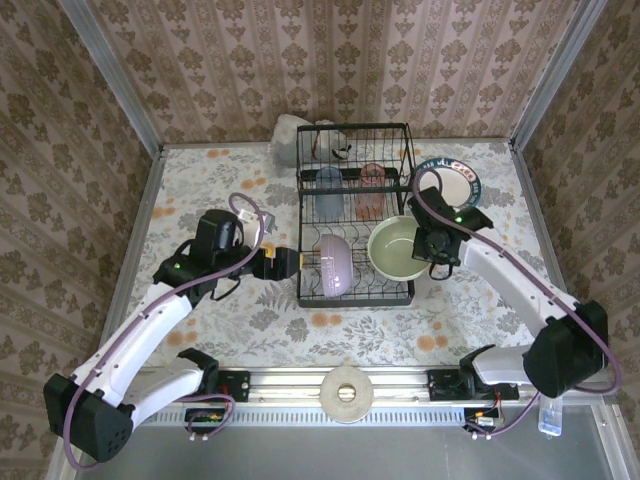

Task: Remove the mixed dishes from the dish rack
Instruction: Pick up the bowl from the dish rack, then place the bowl at the top-left of the table.

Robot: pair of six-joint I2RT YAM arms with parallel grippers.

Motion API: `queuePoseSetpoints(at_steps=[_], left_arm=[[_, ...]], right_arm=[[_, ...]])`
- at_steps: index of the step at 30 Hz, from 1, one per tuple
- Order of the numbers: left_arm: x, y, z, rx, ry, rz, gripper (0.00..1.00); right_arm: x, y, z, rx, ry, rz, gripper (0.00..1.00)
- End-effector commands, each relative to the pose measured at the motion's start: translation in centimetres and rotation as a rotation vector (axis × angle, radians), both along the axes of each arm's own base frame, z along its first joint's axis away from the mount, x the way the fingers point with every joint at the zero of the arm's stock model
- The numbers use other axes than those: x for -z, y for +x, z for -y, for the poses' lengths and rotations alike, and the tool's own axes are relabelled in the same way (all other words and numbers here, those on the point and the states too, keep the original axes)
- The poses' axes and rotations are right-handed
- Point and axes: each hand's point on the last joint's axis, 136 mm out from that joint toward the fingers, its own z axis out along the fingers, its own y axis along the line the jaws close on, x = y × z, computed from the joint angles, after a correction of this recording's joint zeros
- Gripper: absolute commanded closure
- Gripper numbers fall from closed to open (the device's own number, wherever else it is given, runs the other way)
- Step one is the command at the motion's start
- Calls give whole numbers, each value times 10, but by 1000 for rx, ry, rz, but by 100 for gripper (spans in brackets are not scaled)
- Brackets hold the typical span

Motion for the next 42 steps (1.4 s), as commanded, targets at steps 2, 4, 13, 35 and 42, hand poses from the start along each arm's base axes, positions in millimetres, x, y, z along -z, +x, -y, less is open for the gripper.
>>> queuePoseSetpoints(at_steps=[2, 4, 13, 35, 42], left_arm=[[-23, -2, 5, 28, -26, 46, 0], [-31, -2, 7, 34, -47, 45, 0], [-77, -21, 43, 144, -67, 20, 4], [-50, -25, 149, 247, 371, 47, 18], [-34, -13, 158, 201, 507, 55, 25]], right_arm=[[-46, 3, -3, -3, 102, 148, 100], [-53, -1, -6, -14, 134, 162, 100], [-79, -21, -21, -85, 251, 211, 100], [-71, -44, -42, -191, 260, 206, 100], [-71, -48, -40, -190, 251, 220, 100]])
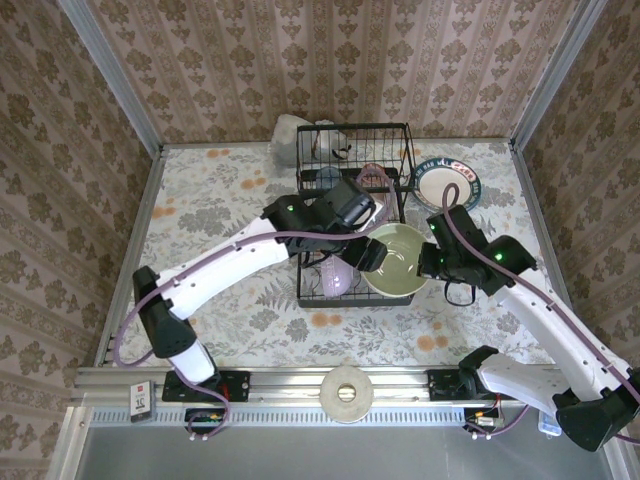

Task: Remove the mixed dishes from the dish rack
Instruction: Place the bowl at the top-left of the table.

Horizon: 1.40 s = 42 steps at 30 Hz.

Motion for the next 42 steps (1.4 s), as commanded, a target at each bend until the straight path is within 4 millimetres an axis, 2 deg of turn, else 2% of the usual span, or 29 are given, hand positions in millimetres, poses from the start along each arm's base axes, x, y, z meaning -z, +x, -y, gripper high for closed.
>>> queuePoseSetpoints(at_steps=[1, 10, 15, 21, 24, 28, 30, 35, 37, 38, 42], left_arm=[[7, 7, -9, -38, 107, 40, 26], [22, 15, 5, -67, 172, 37, 42], [30, 13, 12, -64, 188, 1, 69], [30, 11, 19, -63, 149, -51, 100], [29, 13, 18, -81, 128, -76, 100], [10, 20, 14, -107, 88, -43, 100], [-2, 23, 11, -120, 62, -26, 100], [-20, 32, 1, -156, 14, -10, 100], [-26, 35, -4, -168, 7, -1, 100], [-29, 37, -6, -173, 5, 5, 100], [-50, 42, -20, -196, -40, 26, 100]], right_arm=[[-21, 6, -3, 12, 56, 103, 100], [-21, 6, -1, 19, 52, 118, 100], [-19, 9, 0, 26, 41, 123, 100], [-20, 11, -2, 26, 50, 142, 100], [-21, 12, -3, 23, 50, 152, 100], [-27, 12, -7, 0, 75, 185, 100], [-33, 12, -8, -8, 101, 217, 83], [-47, 9, -18, -66, 160, 274, 32], [-52, 8, -19, -78, 174, 288, 7], [-54, 8, -21, -85, 185, 298, 0], [-65, 6, -24, -101, 230, 358, 0]])
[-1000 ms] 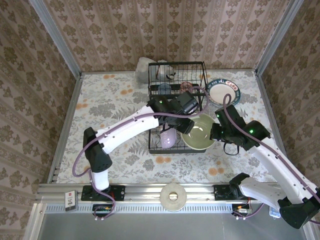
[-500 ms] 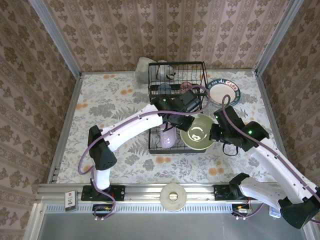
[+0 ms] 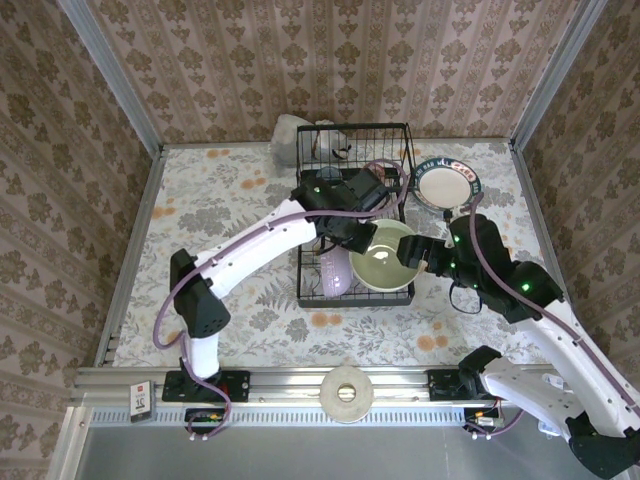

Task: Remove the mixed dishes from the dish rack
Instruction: Place the bowl at the top-left of the table.

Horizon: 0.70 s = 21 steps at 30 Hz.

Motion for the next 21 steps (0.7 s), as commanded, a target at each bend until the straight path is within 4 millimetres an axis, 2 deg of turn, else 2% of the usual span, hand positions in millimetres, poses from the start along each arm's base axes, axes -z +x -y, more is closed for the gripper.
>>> queuePoseSetpoints(at_steps=[1, 3, 6, 11, 13, 16, 19, 21], left_arm=[[-85, 2, -14, -22, -206, 103, 100], [-97, 3, -29, -42, -225, 124, 100], [-112, 5, -65, -99, -245, 147, 100], [-131, -3, -148, -242, -242, 196, 100], [-131, -7, -184, -311, -224, 199, 100], [-124, -14, -232, -418, -198, 188, 100], [-111, -17, -264, -501, -200, 147, 100], [-97, -14, -277, -546, -214, 99, 100]], right_arm=[[-16, -1, -9, -47, 58, 78, 0], [-20, -2, -9, -51, 72, 110, 0], [-23, -1, -3, -20, 75, 139, 0], [-24, 0, -5, -39, 92, 194, 0], [-23, 1, -6, -41, 102, 218, 0], [-28, 3, -17, -97, 144, 280, 0], [-25, 9, -18, -84, 156, 294, 0], [-20, 13, -17, -71, 148, 296, 0]])
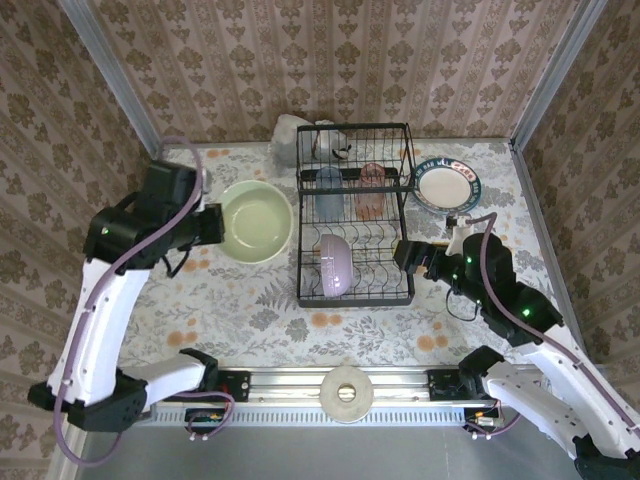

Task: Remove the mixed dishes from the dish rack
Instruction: Place the bowl at the top-left of the table.

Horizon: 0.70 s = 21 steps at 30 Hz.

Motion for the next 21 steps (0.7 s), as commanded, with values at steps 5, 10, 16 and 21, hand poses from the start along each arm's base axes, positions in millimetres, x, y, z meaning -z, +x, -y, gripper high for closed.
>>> queuePoseSetpoints(at_steps=[5, 10, 16, 21], left_arm=[[54, 38, -14, -56, -145, -134, 100], [102, 93, -26, -138, -142, -196, 100], [145, 158, -37, -239, -112, -222, 100], [177, 196, -41, -289, -97, -253, 100]], right_arm=[[0, 20, 5, 69, 4, 30, 0], [15, 25, -13, 1, 35, -11, 0], [41, 22, -17, -22, 11, -88, 0], [58, 15, -18, -34, 6, -139, 0]])
